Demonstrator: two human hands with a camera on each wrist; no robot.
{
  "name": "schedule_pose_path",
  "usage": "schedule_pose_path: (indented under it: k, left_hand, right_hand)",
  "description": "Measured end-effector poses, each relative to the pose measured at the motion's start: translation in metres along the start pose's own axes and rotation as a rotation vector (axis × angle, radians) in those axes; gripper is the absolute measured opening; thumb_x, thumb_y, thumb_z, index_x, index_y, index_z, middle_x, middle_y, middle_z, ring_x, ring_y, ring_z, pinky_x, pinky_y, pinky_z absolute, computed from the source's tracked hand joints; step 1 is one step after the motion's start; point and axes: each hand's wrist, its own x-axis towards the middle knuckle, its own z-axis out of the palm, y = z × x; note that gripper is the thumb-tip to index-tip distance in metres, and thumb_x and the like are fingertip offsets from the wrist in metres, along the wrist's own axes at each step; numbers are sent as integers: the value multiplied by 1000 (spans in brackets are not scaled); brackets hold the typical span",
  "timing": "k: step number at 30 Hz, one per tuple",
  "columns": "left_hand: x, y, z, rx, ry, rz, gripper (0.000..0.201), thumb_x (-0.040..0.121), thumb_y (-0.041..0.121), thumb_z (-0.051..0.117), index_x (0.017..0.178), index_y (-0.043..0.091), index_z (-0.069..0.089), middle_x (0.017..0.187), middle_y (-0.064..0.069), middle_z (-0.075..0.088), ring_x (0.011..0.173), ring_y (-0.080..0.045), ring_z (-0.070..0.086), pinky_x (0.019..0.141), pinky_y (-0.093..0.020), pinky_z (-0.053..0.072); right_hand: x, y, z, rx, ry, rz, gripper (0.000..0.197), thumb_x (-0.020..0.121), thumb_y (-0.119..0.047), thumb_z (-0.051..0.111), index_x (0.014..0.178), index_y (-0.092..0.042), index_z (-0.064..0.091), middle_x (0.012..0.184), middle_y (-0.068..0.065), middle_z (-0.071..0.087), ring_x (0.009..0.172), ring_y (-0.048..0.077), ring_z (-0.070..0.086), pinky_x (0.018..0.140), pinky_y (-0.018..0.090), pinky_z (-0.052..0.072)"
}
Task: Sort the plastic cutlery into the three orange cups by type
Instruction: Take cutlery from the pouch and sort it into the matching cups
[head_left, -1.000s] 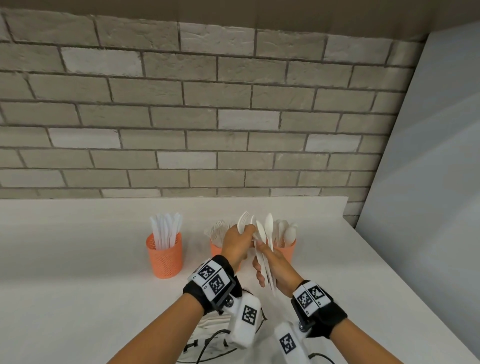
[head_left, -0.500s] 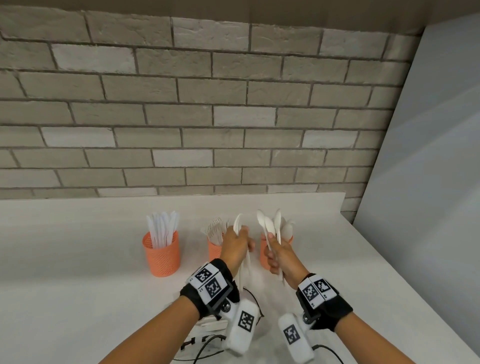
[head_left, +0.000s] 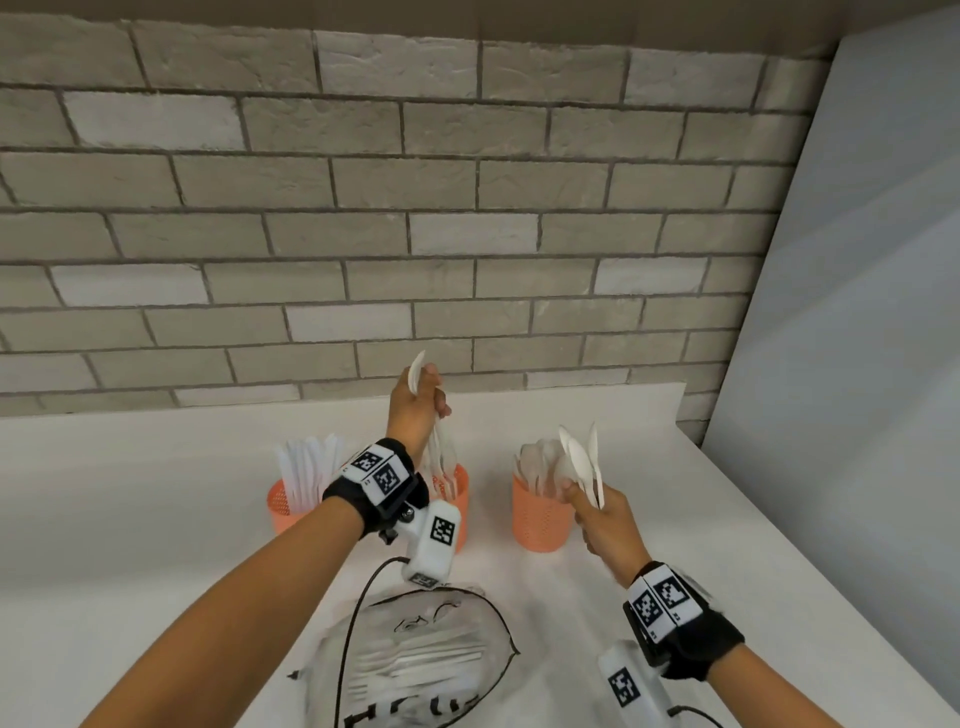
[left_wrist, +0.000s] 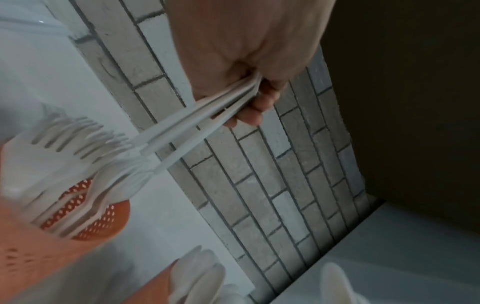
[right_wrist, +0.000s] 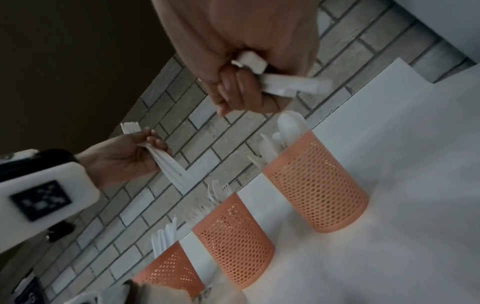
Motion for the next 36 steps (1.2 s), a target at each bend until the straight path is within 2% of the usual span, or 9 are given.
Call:
schedule_pose_path:
  k: [4, 9, 11, 14, 18, 21, 24, 28, 36]
  left_hand:
    - [7, -22, 3, 43, -30, 32, 15, 99, 12, 39, 89, 14, 50, 69, 0, 44, 39, 1, 44, 47, -12, 44]
    - [2, -64, -3, 248, -87, 9, 23, 92, 2, 44, 86, 21, 54, 66, -4, 58, 61, -8, 56, 64, -16, 45]
    - [-2, -78, -4, 352, -119, -2, 25, 90, -3, 45, 93, 19, 55, 75, -2, 59, 73, -12, 56, 61, -5, 42]
    - [-6, -92, -2, 509, -191, 111, 30, 89, -5, 44, 94, 21, 57, 93, -6, 60, 87, -18, 55, 70, -11, 40]
    - [-5, -98, -1, 863, -292, 242, 36, 88, -9, 38, 114, 5, 59, 121, -12, 51, 118, -24, 45, 90, -15, 31]
    - [-4, -97, 1, 1188, -284, 256, 43, 96, 8, 36, 139, 7, 39, 149, -11, 30, 142, -23, 20, 115, -26, 13]
    - [-5, -94, 3, 1428, -260, 146, 56, 101, 35, 19, 150, 9, 9, 159, -10, 1, 147, -25, -4, 119, -38, -6]
    - [-5, -96, 3, 1542, -388, 45, 68, 98, 48, 17, 149, 4, 7, 159, -12, 3, 147, -27, -1, 120, -40, -1]
    - [4, -85, 4, 1458, -503, -39, 71, 96, 53, 18, 150, 11, 1, 158, -13, 6, 147, -26, 5, 120, -40, 1]
  right_hand:
    - [7, 3, -8, -10, 33, -20, 32, 93, -28, 53, 66, -12, 56, 35, -10, 36, 30, 2, 31, 35, 13, 26]
    - [16, 5, -14, 46, 61, 3, 31, 94, -26, 51, 67, -12, 56, 43, -9, 30, 32, 2, 27, 34, 14, 24]
    - [19, 6, -14, 53, 67, 5, 30, 94, -25, 52, 67, -12, 56, 46, -6, 29, 33, 2, 26, 35, 15, 23]
    - [24, 8, -12, 72, 80, 0, 30, 94, -25, 51, 68, -12, 55, 46, -6, 30, 33, 1, 26, 35, 15, 23]
    - [28, 9, -6, 102, 86, -22, 30, 95, -27, 49, 70, -12, 56, 37, -12, 33, 32, 1, 30, 35, 14, 25]
    - [30, 9, -3, 112, 87, -30, 30, 96, -26, 48, 71, -12, 55, 36, -13, 37, 32, 0, 34, 35, 12, 27]
    - [33, 6, 1, 145, 86, -18, 30, 96, -27, 49, 69, -12, 52, 35, -12, 37, 31, 0, 34, 35, 12, 27]
    - [34, 1, 5, 214, 70, -27, 36, 95, -25, 51, 61, -17, 42, 37, -11, 33, 32, 1, 28, 34, 14, 24]
    - [43, 7, 9, 218, 123, -18, 31, 92, -21, 56, 63, -13, 50, 35, -10, 39, 30, 1, 34, 35, 15, 28]
